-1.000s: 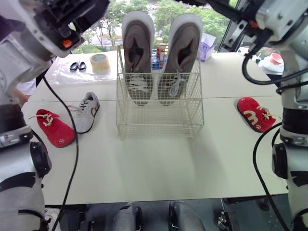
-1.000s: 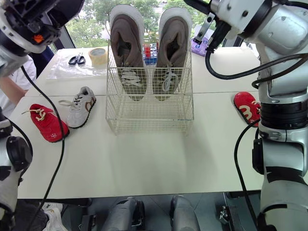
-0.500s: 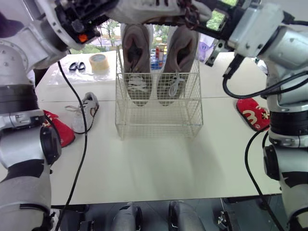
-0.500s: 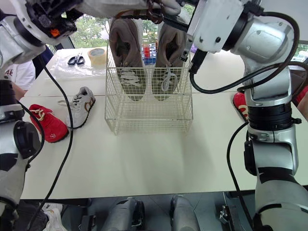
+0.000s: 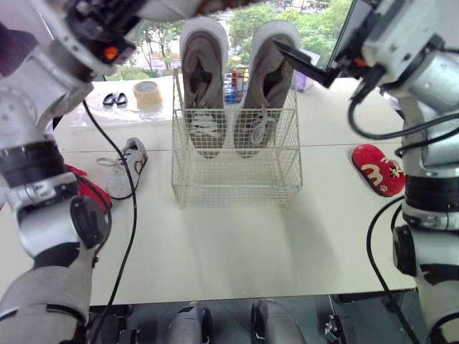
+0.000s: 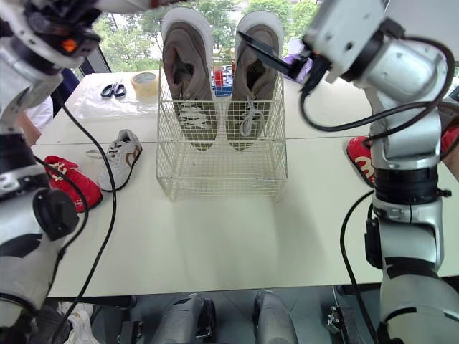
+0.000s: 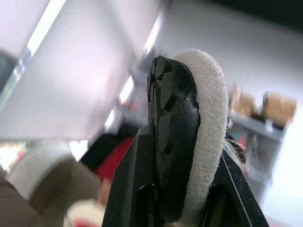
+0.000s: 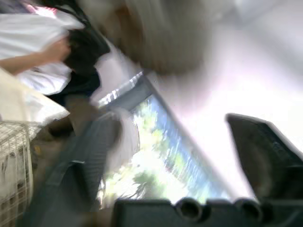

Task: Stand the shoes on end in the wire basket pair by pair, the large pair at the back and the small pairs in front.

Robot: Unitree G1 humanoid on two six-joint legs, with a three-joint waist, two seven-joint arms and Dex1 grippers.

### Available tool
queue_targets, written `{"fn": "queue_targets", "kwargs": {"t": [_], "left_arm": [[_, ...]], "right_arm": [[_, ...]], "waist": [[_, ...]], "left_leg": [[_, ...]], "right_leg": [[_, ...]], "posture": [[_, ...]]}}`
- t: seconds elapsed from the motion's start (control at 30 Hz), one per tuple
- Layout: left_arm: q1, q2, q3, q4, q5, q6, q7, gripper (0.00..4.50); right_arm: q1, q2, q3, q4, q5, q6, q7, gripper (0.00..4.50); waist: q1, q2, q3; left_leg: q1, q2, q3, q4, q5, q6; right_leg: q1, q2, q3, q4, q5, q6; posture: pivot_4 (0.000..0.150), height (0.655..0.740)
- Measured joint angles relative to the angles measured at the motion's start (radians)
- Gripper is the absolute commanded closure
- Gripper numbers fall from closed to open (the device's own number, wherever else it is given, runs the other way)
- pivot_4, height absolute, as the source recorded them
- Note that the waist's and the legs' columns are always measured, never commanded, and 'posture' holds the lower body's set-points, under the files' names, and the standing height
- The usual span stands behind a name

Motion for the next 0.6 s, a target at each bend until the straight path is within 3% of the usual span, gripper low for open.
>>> {"fn": "queue_targets", "kwargs": {"t": [0.13, 0.27, 0.37, 0.6], "left_arm": [[0.097, -0.164, 0.063, -0.179, -0.134, -0.111, 0.178, 4.21], [0.133, -0.312, 0.036, -0.271, -0.202, -0.215, 0.263, 4.21], [0.159, -0.369, -0.013, -0.291, -0.214, -0.253, 0.273, 4.21], [0.208, -0.398, -0.085, -0.303, -0.238, -0.284, 0.273, 4.21]], "right_arm": [[0.053, 0.265, -0.151, -0.119, 0.472, 0.321, -0.269, 0.06], [0.06, 0.534, -0.143, -0.2, 0.793, 0.411, -0.458, 0.06], [0.042, 0.622, -0.123, -0.198, 0.874, 0.41, -0.52, 0.06], [0.009, 0.625, -0.087, -0.18, 0.863, 0.396, -0.492, 0.06]], "waist": [[0.001, 0.0, 0.0], [0.001, 0.0, 0.0], [0.006, 0.0, 0.0], [-0.001, -0.001, -0.001]], "left_leg": [[0.002, 0.0, -0.002, -0.001, 0.001, -0.002], [0.002, 0.0, -0.002, -0.002, 0.001, -0.002], [0.001, -0.001, -0.002, -0.002, 0.001, -0.001], [0.001, -0.002, -0.001, -0.002, -0.002, 0.004]], "right_leg": [[0.001, 0.0, 0.0, 0.002, 0.001, -0.001], [0.001, 0.001, -0.001, 0.001, 0.001, -0.001], [0.002, 0.001, -0.001, 0.0, 0.001, -0.001], [0.001, 0.002, -0.001, -0.002, 0.001, -0.001]], "posture": [[0.15, 0.74], [0.15, 0.74], [0.15, 0.74], [0.15, 0.74]]}}
